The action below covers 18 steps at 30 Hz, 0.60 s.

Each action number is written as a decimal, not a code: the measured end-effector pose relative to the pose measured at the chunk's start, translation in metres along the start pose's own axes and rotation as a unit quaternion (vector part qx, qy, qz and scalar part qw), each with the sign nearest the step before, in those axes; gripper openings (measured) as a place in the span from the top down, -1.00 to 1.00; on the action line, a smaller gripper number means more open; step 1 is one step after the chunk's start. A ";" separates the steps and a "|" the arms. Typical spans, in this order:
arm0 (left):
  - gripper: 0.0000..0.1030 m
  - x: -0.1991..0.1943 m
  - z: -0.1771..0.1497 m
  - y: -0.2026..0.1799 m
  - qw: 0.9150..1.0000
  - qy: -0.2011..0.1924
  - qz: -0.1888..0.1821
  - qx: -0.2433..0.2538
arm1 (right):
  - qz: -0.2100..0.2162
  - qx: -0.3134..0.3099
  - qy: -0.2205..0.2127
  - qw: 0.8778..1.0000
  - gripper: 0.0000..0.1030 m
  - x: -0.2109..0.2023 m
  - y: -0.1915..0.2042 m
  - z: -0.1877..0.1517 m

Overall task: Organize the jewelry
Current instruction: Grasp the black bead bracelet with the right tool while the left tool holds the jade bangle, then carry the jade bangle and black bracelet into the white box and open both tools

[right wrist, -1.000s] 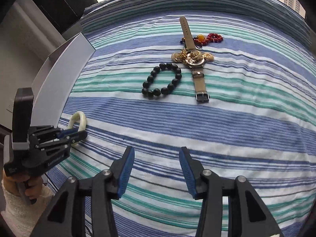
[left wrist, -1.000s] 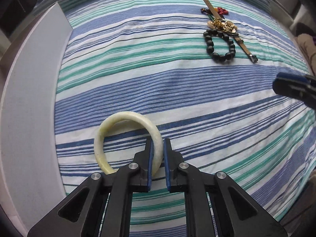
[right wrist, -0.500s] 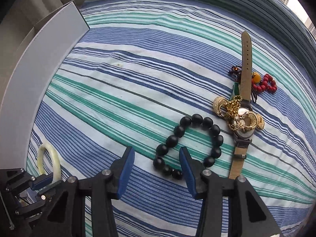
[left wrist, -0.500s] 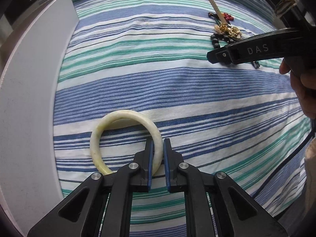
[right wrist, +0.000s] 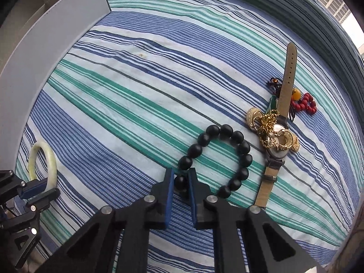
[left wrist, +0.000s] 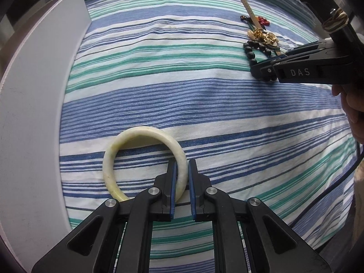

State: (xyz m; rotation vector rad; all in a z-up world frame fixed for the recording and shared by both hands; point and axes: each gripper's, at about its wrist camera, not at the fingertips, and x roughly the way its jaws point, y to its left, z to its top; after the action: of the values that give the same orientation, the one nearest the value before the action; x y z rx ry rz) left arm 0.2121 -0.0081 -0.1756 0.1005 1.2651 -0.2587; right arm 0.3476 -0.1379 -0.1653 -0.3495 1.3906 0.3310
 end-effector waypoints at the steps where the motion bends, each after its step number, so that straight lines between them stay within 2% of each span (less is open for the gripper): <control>1: 0.84 -0.001 -0.001 0.000 1.000 0.000 0.000 0.000 | 0.005 0.006 -0.002 1.000 0.76 -0.001 0.000 -0.001; 10: 0.84 -0.022 -0.001 0.007 1.000 -0.013 -0.008 -0.017 | 0.079 0.063 -0.051 0.994 0.76 -0.048 -0.012 -0.038; 18: 0.82 -0.074 -0.001 0.005 0.998 -0.047 -0.025 -0.035 | 0.112 0.070 -0.093 0.987 0.76 -0.093 -0.014 -0.049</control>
State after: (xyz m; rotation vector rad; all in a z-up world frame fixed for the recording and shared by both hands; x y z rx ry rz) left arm 0.1920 0.0071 -0.1053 -0.0041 1.1822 -0.2588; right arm 0.2954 -0.1732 -0.0797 -0.0444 1.2618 0.4373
